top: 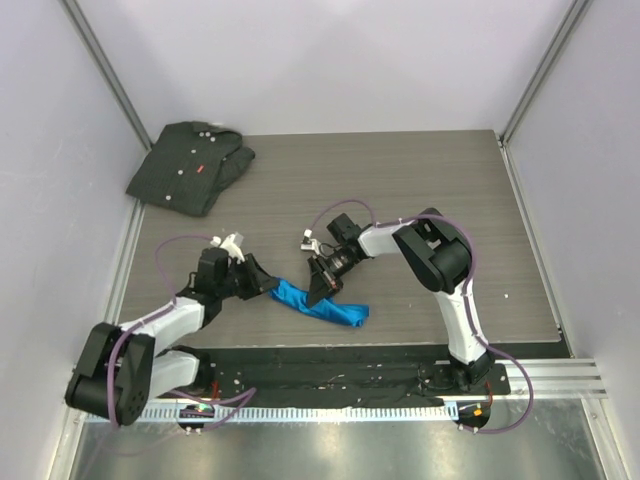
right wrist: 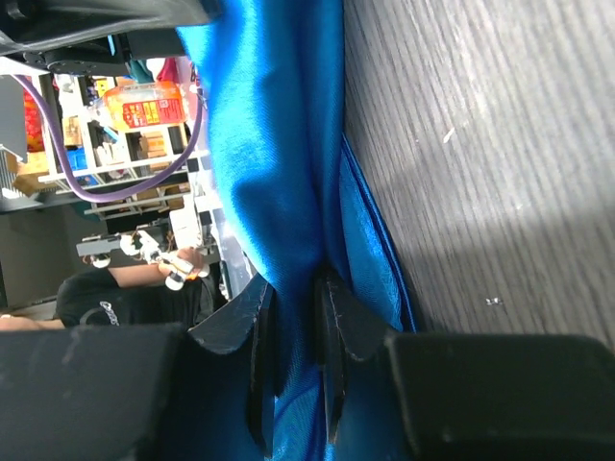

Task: Fold the napkin, place the utensils inside, and roll it up
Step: Roll the napkin with the utensil

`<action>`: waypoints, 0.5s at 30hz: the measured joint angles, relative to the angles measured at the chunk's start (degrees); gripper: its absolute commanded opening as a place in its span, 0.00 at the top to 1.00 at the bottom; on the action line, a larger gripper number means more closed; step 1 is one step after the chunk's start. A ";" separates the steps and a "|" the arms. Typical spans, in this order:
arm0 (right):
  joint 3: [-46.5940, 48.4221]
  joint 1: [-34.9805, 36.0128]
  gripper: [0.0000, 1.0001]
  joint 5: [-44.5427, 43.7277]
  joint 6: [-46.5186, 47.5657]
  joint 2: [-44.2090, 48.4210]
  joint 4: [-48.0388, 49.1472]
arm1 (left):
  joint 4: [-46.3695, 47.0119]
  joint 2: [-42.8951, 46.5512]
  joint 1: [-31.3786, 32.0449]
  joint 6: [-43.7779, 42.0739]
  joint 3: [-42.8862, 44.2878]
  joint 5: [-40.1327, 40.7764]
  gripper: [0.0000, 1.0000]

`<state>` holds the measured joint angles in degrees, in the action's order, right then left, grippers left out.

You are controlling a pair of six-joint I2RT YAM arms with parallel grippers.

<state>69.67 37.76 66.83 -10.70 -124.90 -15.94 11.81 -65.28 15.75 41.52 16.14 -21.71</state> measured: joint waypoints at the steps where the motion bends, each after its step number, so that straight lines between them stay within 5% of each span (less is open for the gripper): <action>1: 0.09 0.00 0.81 0.02 -0.07 -0.02 -0.11 | 1.14 -1.18 0.00 0.20 -0.02 -0.44 0.86; 4: 0.26 -0.11 0.72 -0.33 -0.11 -0.02 -0.48 | 3.02 -4.11 0.04 0.46 0.07 -1.36 1.00; 7: 0.46 -0.24 0.57 -1.68 -0.39 0.66 -1.55 | 2.49 -5.73 0.04 0.20 1.20 -1.66 1.00; 9: 0.50 -0.26 0.34 -4.09 -0.35 2.38 -2.58 | 0.33 -5.95 0.04 0.04 2.89 -1.40 1.00; 11: 0.50 -0.28 0.22 -7.17 0.04 5.35 -3.82 | -2.60 -6.08 0.04 -0.13 5.14 -0.92 1.00; 15: 0.48 -0.35 0.15 -17.14 2.34 12.61 -4.85 | -9.42 -6.69 0.04 -0.42 10.67 0.52 1.00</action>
<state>70.15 37.41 49.69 -8.36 -112.29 -20.80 2.39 -71.96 15.79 41.10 26.81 -21.19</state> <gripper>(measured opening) 0.803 0.038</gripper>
